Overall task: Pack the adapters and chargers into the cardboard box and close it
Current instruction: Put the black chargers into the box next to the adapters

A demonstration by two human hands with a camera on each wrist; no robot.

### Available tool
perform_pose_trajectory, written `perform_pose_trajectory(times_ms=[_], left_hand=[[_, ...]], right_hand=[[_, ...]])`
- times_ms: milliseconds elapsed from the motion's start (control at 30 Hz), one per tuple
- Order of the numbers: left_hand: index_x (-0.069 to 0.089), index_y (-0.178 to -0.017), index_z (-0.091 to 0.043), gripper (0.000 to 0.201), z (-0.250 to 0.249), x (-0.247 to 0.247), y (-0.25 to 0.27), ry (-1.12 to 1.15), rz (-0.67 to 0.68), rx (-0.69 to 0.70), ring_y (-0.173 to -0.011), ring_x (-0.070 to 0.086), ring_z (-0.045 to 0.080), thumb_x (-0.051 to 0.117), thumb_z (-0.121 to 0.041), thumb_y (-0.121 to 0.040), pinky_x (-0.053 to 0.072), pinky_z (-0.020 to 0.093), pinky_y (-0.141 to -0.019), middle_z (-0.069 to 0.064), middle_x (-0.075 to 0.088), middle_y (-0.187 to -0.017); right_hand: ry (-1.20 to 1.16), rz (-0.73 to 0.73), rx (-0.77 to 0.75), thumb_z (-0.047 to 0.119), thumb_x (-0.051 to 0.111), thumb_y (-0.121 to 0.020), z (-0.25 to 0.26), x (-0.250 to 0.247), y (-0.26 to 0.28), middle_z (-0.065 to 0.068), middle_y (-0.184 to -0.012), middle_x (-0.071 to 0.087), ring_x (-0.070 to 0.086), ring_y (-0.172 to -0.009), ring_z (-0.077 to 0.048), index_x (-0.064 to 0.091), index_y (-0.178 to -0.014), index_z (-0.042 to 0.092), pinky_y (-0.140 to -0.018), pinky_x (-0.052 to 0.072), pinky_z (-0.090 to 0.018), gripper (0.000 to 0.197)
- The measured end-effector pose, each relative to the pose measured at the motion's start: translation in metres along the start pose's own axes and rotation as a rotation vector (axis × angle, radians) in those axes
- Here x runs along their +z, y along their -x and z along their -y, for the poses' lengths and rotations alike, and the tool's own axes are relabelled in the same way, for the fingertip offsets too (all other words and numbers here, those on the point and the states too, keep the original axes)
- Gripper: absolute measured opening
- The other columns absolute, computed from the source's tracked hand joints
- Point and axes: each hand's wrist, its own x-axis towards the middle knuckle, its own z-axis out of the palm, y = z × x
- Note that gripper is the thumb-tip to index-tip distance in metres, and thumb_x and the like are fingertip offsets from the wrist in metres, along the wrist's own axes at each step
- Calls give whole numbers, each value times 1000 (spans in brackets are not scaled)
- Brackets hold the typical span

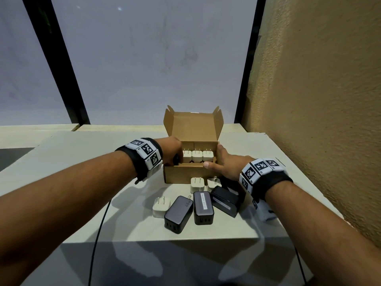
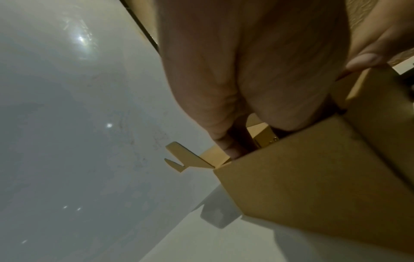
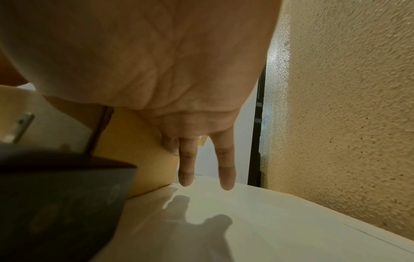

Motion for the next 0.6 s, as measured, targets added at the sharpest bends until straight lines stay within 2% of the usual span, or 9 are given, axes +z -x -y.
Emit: perform_pose_trajectory(times_ms=[100,167,300,400,467,533,600], left_hand=[[65,-119,-40,31,2,2,2,-145,-50,-42,-113,40,21,64,-36,-88,29,27,-82,-12,62,-114],[63,-118,-45,30,5,4,2,-164,-40,-62,-116,33,21,61,-43,-89,26,31,-85,-16,59,-117],[59,-123,-46,33,7,8,4,-138,-45,-91,-118,32,22,58,-44,-90,25,33,-85,-14,59,-120],[51,-133,-41,43,4,7,5,-89,-54,-127,-120,32,25,57,-39,-91,28,36,-92,-7,60,-123],[56,-130,-39,40,5,6,6,-58,-58,-145,-121,33,25,59,-39,-90,28,36,-94,-6,61,-119],[62,-121,-39,32,7,6,7,-28,-52,-142,-119,33,23,60,-41,-89,26,35,-92,-9,63,-114],[63,-119,-40,30,7,8,7,-9,-40,-138,-119,32,22,60,-40,-89,24,34,-88,-11,63,-113]], right_hand=[[3,-3,-1,97,21,-57,1,0,0,-4,-160,29,40,-139,-32,0,-154,35,-113,33,-50,117],[2,5,5,96,21,-58,1,0,0,-4,-160,29,41,-139,-32,0,-153,36,-112,34,-51,115],[17,14,17,91,27,-71,1,-1,1,-4,-159,31,43,-137,-33,-2,-154,34,-111,35,-50,104],[27,6,25,89,29,-74,1,-2,3,-4,-160,31,42,-138,-33,-2,-154,33,-112,34,-49,103],[13,9,18,89,29,-73,2,-2,3,-4,-160,31,42,-138,-33,-2,-154,32,-113,33,-49,104],[-5,19,10,90,29,-71,2,-3,4,-5,-159,33,43,-137,-33,-3,-154,32,-112,34,-49,107],[-1,17,15,89,30,-72,2,-3,4,-5,-158,35,45,-136,-33,-4,-154,32,-111,35,-49,106]])
